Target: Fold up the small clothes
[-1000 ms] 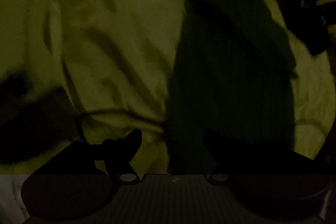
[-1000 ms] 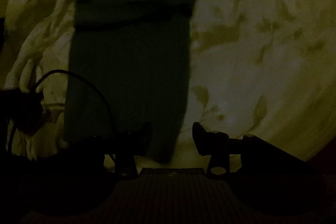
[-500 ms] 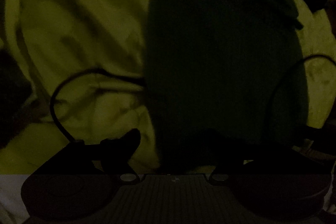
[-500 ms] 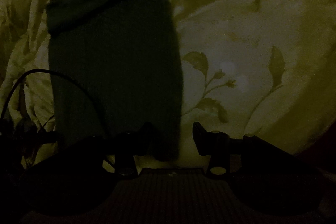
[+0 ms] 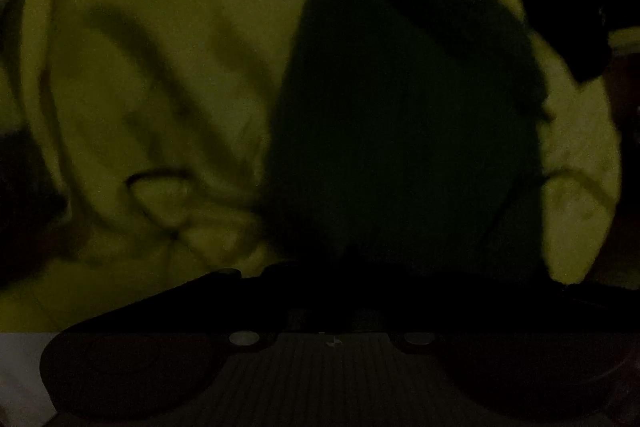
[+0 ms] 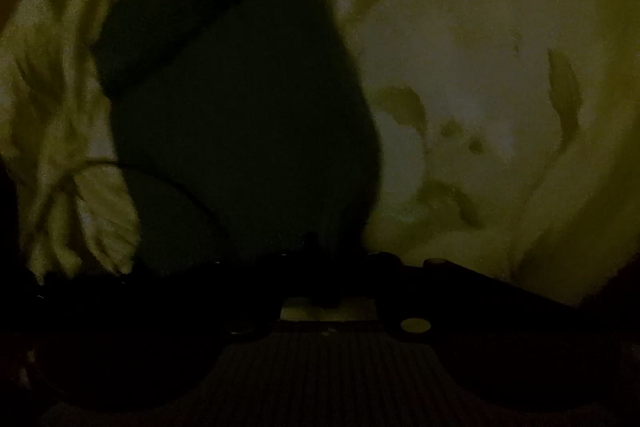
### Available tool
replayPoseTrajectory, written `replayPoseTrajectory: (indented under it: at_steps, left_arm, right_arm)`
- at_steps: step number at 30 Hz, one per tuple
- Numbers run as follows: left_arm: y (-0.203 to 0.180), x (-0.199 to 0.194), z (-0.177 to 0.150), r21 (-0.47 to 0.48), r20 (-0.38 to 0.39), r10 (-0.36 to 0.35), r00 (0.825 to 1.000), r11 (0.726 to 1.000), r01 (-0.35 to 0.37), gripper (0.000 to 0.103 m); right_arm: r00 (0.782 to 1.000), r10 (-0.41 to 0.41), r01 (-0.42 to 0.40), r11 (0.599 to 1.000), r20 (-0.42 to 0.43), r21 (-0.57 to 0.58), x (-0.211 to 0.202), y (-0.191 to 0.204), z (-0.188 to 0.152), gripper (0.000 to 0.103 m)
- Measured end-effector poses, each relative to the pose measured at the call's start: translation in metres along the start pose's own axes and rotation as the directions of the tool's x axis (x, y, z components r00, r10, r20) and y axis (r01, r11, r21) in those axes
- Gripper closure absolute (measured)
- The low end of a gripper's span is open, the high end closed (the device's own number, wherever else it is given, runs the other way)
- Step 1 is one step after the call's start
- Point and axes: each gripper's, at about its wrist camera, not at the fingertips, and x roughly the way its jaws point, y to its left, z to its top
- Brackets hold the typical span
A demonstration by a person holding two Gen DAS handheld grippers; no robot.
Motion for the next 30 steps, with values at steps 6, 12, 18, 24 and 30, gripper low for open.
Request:
replayPoseTrajectory:
  at_steps: [6,12,18,24,30]
  left_arm:
    - [-0.029,-0.026,0.054,0.021,0.157,-0.073,0.985,0.997,0.070,0.032]
    - [-0.058,-0.032,0.131,0.016,0.286,-0.086,0.954,0.996,0.084,0.033]
    - [-0.065,-0.034,0.193,-0.011,0.354,-0.094,0.931,0.994,0.104,0.033]
    - [-0.071,-0.021,0.234,-0.037,0.347,-0.062,0.936,0.996,0.080,0.033]
    - [-0.066,0.000,0.267,-0.136,0.327,-0.011,0.945,0.989,0.059,0.016]
  right_arm:
    - [0.988,0.072,-0.066,0.997,0.134,-0.051,-0.021,0.030,0.052,0.092]
    - [0.953,0.129,-0.113,0.991,0.273,-0.071,-0.036,0.057,0.121,0.093]
    - [0.921,0.181,-0.173,0.983,0.345,-0.054,-0.039,0.077,0.185,0.093]
    - [0.929,0.140,-0.135,0.990,0.343,-0.038,-0.019,0.096,0.235,0.093]
    - [0.937,0.079,-0.115,0.990,0.341,0.085,0.012,0.099,0.273,0.093]
